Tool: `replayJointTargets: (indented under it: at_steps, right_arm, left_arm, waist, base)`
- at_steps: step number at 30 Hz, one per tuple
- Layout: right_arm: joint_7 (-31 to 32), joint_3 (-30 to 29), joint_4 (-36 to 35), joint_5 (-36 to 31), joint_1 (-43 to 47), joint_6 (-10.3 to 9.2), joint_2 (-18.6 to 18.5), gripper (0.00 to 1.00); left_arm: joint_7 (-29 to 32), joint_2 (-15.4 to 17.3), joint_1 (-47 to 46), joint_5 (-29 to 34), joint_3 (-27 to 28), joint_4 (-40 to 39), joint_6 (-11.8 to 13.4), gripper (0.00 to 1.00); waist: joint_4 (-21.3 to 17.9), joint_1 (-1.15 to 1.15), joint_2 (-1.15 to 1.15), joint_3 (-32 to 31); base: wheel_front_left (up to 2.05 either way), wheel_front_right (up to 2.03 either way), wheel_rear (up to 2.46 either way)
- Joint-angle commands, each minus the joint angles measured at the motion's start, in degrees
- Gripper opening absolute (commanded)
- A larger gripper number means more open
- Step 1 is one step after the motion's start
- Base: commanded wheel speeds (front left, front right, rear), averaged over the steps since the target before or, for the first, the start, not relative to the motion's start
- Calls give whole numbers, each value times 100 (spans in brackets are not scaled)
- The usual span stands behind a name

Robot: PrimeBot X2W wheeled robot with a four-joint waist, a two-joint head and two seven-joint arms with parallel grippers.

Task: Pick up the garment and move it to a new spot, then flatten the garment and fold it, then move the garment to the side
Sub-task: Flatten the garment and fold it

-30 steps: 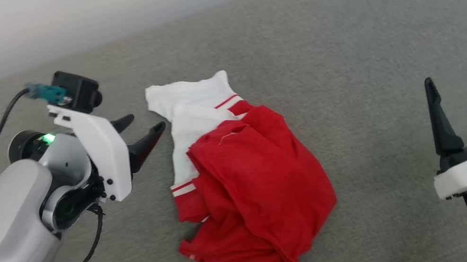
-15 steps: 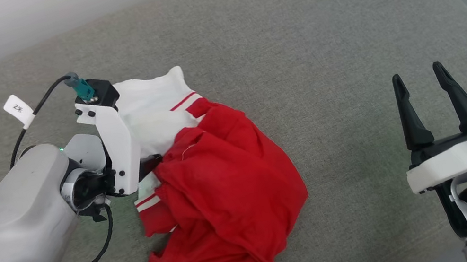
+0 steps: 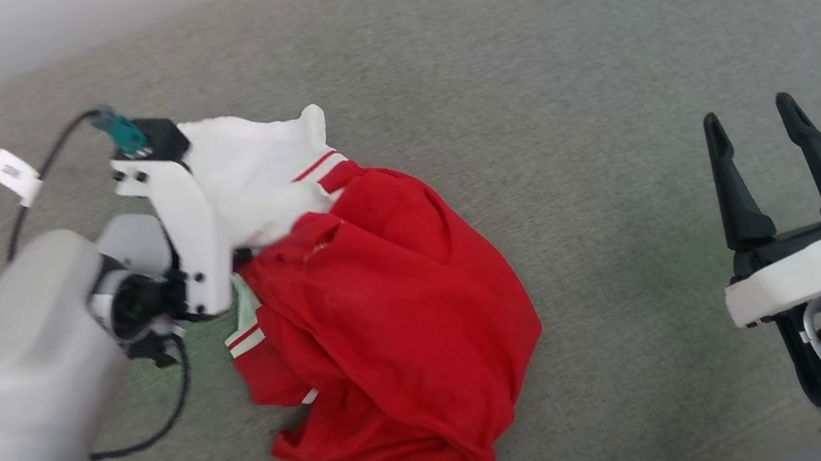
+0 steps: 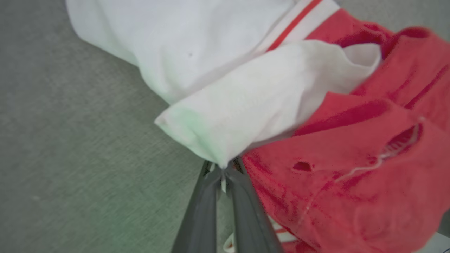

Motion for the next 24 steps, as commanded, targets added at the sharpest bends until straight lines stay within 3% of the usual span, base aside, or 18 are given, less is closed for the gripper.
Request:
replayJointTargets:
  at_steps: [1, 8, 15, 20, 23, 24]
  right_arm:
    - [-34, -38, -18, -14, 67, -3, 7, 100]
    - [-32, -205, 3, -43, 154, -4, 6, 100]
    - [-32, -258, 37, -28, 194, -3, 4, 100]
    - [-31, -279, 91, -4, 207, -3, 4, 100]
    - [-31, -270, 104, -32, 224, -3, 5, 100]
    - [-31, -273, 111, -46, 236, -4, 5, 100]
  left_arm:
    - [1, 124, -136, -17, 55, -14, -28, 0]
    - [24, 690, -187, -133, 254, -276, 62, 0]
    - [378, 1265, 368, -413, 351, -483, 566, 0]
    - [702, 1415, 845, -637, 299, -601, 944, 0]
    - [607, 1430, 992, -651, 329, -748, 1049, 0]
    - [563, 1444, 983, -622, 338, -803, 1073, 39]
  waist:
    - [114, 0, 0, -51]
    - [428, 0, 0, -140]
    - [563, 0, 0, -190]
    - [622, 0, 0, -230]
    - [647, 0, 0, -280]
    - [654, 0, 0, -304]
  base:
    - [0, 0, 0]
    - [0, 0, 0]
    - [0, 0, 0]
    - [0, 0, 0]
    - [0, 0, 0]
    - [0, 0, 0]
